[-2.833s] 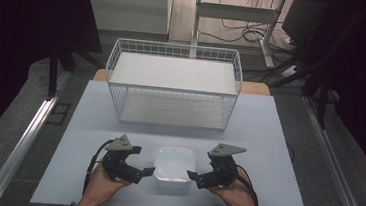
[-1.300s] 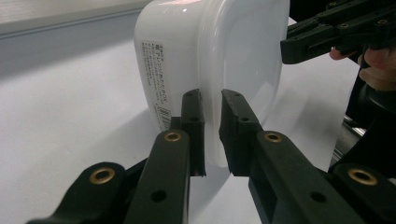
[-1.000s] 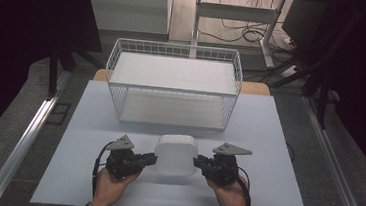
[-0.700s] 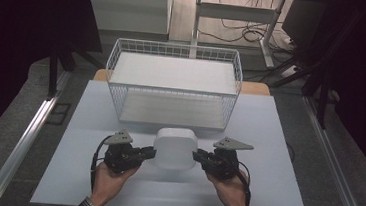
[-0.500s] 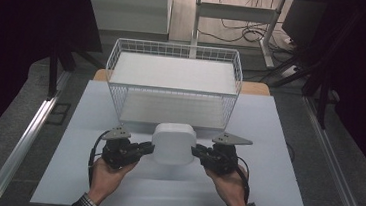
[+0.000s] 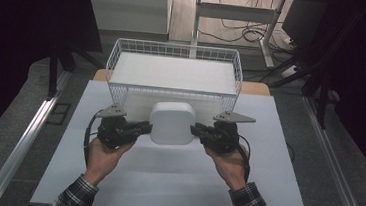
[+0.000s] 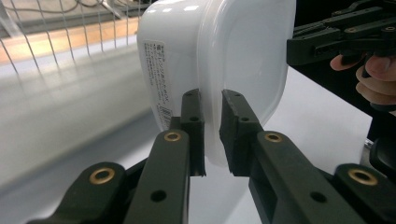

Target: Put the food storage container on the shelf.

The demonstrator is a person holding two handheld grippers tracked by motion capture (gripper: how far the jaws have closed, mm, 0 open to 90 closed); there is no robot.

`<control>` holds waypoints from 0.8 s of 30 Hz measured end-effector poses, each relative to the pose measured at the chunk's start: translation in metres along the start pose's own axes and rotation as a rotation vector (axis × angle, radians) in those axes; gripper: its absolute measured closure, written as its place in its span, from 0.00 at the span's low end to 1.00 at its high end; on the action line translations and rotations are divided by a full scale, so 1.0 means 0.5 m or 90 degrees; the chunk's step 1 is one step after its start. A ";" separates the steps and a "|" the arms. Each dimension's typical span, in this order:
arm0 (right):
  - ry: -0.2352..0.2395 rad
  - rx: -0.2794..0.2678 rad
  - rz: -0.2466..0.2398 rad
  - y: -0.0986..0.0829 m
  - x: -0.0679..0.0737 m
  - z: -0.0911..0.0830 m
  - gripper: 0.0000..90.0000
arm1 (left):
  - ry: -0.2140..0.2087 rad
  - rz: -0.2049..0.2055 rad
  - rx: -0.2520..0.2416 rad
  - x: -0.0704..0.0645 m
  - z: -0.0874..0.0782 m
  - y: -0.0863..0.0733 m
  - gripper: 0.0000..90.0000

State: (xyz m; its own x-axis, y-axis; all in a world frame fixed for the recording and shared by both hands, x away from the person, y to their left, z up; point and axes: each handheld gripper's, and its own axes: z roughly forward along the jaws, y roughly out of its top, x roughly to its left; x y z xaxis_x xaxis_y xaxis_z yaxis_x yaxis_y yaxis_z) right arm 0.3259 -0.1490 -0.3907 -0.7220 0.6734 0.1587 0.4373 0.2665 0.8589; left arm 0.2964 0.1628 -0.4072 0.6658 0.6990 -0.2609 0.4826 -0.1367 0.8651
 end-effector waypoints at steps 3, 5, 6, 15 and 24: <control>0.000 -0.006 0.001 0.016 -0.002 -0.002 0.85 | 0.001 0.005 -0.004 0.002 -0.004 0.016 0.90; -0.001 -0.017 -0.006 0.038 -0.004 -0.004 0.85 | 0.004 0.013 -0.012 0.005 -0.011 0.041 0.90; -0.001 -0.022 -0.007 0.046 -0.005 -0.005 0.86 | 0.006 0.016 -0.014 0.006 -0.014 0.050 0.90; 0.001 -0.054 -0.018 0.121 -0.008 -0.011 0.85 | 0.006 0.026 -0.042 0.020 -0.036 0.120 0.90; -0.007 -0.077 -0.012 0.185 -0.028 -0.012 0.85 | -0.002 0.039 -0.061 0.042 -0.037 0.196 0.90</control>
State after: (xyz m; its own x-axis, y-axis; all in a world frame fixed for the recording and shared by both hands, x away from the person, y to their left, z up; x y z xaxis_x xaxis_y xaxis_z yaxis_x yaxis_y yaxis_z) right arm 0.3733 -0.1378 -0.3103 -0.7232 0.6770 0.1366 0.3547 0.1944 0.9145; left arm 0.3471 0.1770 -0.3202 0.6947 0.6887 -0.2076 0.3843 -0.1113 0.9165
